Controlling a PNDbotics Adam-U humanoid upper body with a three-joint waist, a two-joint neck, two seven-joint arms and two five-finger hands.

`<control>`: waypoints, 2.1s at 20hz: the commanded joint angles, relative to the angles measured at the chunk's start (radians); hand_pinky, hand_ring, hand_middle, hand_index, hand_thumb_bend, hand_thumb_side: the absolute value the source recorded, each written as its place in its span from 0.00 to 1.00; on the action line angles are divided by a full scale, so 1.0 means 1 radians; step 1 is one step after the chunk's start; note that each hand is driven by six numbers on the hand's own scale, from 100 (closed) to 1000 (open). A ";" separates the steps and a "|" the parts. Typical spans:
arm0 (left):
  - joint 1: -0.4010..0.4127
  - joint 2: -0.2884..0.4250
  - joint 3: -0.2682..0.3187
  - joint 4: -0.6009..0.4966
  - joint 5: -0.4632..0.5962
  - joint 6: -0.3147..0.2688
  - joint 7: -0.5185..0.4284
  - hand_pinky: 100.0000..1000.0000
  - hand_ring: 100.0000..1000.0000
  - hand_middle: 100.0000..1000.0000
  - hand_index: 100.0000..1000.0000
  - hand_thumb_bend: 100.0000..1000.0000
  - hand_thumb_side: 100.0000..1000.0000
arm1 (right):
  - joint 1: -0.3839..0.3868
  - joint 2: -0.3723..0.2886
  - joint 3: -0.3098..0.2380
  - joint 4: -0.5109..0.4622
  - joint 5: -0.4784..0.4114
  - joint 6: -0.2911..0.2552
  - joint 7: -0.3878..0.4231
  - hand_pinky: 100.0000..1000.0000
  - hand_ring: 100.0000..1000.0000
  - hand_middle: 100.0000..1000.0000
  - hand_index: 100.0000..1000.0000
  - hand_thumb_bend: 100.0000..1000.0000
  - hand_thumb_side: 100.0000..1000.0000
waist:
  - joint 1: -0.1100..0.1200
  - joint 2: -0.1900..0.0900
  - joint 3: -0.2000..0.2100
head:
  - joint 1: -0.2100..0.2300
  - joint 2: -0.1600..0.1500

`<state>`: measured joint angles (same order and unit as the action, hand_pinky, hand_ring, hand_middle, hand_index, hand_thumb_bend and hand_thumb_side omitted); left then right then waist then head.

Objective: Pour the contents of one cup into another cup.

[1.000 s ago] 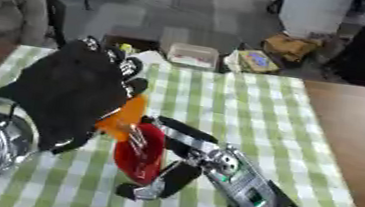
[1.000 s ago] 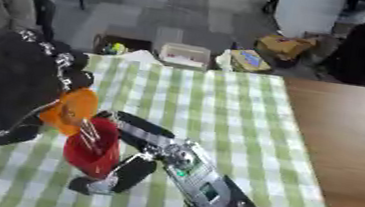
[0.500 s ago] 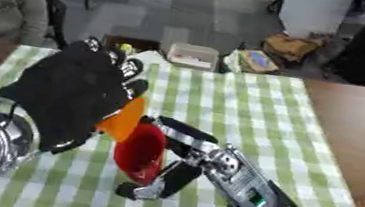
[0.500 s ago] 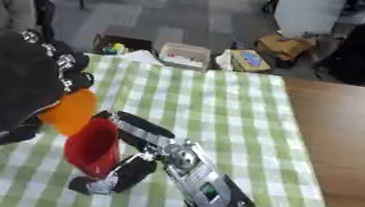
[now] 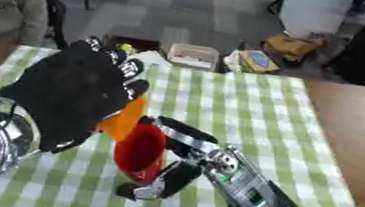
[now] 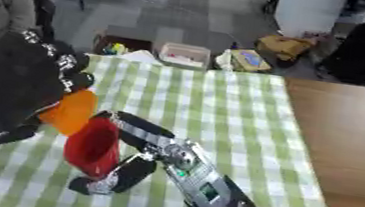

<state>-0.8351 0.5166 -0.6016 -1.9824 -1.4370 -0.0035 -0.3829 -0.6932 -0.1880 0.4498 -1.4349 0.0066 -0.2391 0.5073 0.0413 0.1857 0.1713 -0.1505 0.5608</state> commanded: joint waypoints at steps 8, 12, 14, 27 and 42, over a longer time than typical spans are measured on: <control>-0.033 -0.001 -0.002 -0.018 -0.090 -0.089 0.001 0.09 0.00 0.00 0.45 0.56 0.00 | -0.011 -0.004 -0.010 -0.019 -0.009 0.000 0.001 0.08 0.17 0.33 0.35 0.31 0.00 | 0.003 -0.014 0.000 | 0.003 0.000; -0.035 -0.003 -0.003 -0.018 -0.109 -0.107 0.005 0.09 0.00 0.00 0.45 0.56 0.00 | -0.010 -0.004 -0.010 -0.019 -0.009 0.000 0.001 0.08 0.17 0.33 0.35 0.32 0.00 | 0.004 -0.014 0.000 | 0.004 0.001; -0.036 -0.003 -0.002 -0.018 -0.113 -0.111 0.007 0.10 0.00 0.00 0.45 0.56 0.00 | -0.011 -0.005 -0.010 -0.018 -0.009 0.000 0.002 0.08 0.17 0.33 0.35 0.32 0.00 | 0.004 -0.015 0.000 | 0.004 0.001; -0.037 -0.005 -0.002 -0.018 -0.116 -0.113 0.014 0.10 0.00 0.00 0.45 0.56 0.00 | -0.013 -0.007 -0.012 -0.018 -0.008 -0.002 0.002 0.08 0.17 0.33 0.35 0.32 0.00 | 0.005 -0.014 0.000 | 0.005 -0.001; -0.072 0.023 0.087 -0.018 -0.084 -0.081 0.108 0.11 0.00 0.00 0.45 0.54 0.00 | -0.009 -0.011 -0.013 -0.013 -0.008 -0.001 0.001 0.08 0.17 0.33 0.36 0.32 0.00 | 0.008 -0.020 0.007 | 0.001 0.000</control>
<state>-0.8855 0.5145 -0.5375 -1.9824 -1.5273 -0.0828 -0.2898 -0.6868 -0.1893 0.4457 -1.4347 0.0062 -0.2381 0.5093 0.0473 0.1850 0.1770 -0.1505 0.5610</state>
